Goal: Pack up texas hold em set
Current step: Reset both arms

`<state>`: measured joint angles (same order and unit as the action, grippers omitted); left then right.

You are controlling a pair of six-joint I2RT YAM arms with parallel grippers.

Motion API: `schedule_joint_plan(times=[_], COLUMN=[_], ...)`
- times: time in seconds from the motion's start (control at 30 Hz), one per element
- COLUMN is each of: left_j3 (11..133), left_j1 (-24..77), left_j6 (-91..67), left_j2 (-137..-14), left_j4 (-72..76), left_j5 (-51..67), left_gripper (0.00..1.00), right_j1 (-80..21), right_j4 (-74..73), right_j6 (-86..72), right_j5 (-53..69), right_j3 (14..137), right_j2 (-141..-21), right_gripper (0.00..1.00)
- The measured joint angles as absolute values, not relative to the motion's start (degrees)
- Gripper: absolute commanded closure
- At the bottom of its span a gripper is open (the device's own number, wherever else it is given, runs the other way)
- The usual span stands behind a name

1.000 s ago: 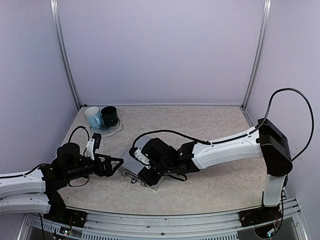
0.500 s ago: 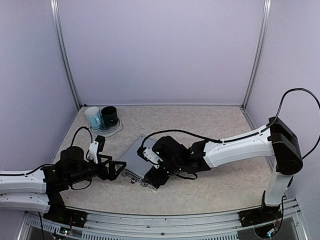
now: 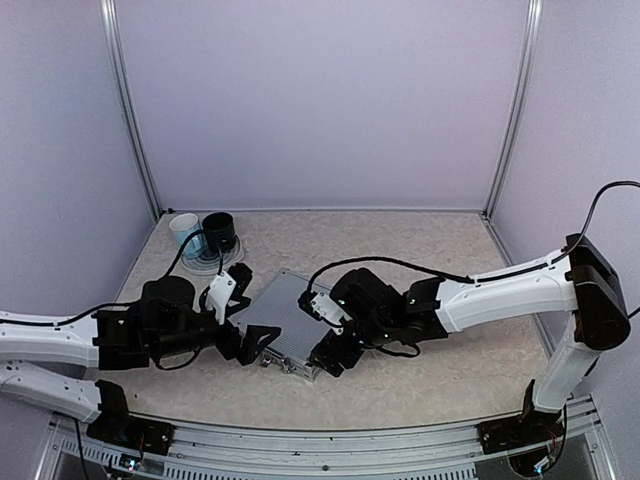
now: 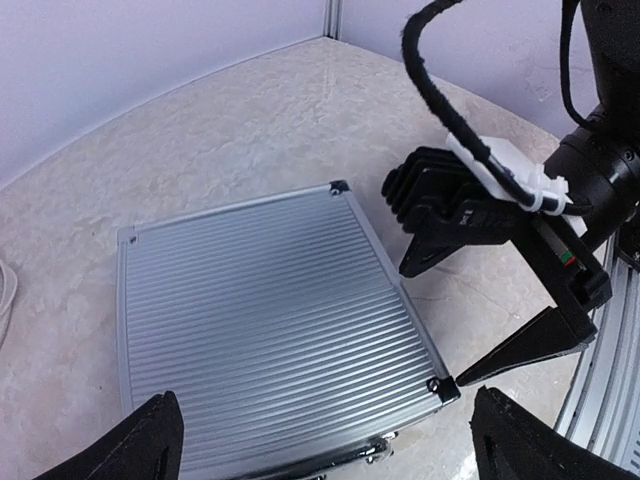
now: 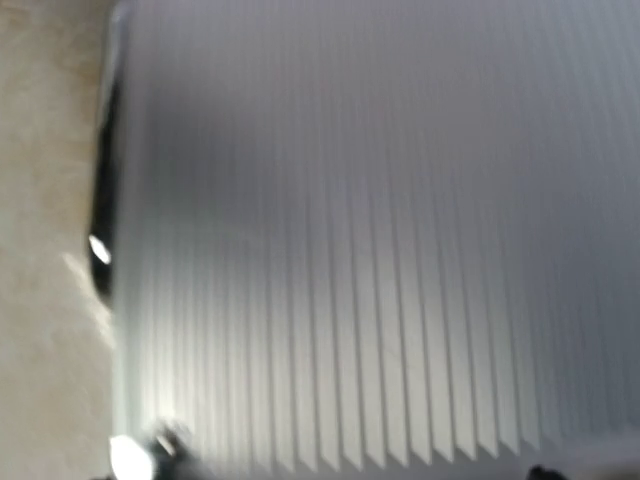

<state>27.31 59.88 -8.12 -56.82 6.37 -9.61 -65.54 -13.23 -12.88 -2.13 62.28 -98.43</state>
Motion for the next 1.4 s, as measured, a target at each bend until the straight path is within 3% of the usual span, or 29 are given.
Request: schedule_joint_plan(times=[0.27, 0.4, 0.87, 1.4], left_j3=[50.68, 56.77, 54.08, 50.43], left_j1=[61.76, 61.67, 61.95, 61.30], left_j6=[4.84, 14.20, 38.13, 49.87], left_j2=[-72.53, -77.25, -78.28, -86.17], left_j4=[-6.31, -13.65, -29.28, -26.83], left_j5=[-11.40, -12.23, -15.99, -16.69], left_gripper=[0.01, 0.01, 0.01, 0.01], right_j1=[-62.96, -62.35, -57.95, -56.84], right_j4=[-10.70, -10.28, -1.89, 1.87], right_j6=[-12.62, -12.64, -11.55, -11.62], right_j5=[-0.32, 1.41, 8.56, 10.48], right_j3=[56.07, 54.13, 46.68, 43.92], right_j2=[-92.38, -90.17, -85.93, -85.56], right_gripper=[0.11, 0.11, 0.12, 0.13])
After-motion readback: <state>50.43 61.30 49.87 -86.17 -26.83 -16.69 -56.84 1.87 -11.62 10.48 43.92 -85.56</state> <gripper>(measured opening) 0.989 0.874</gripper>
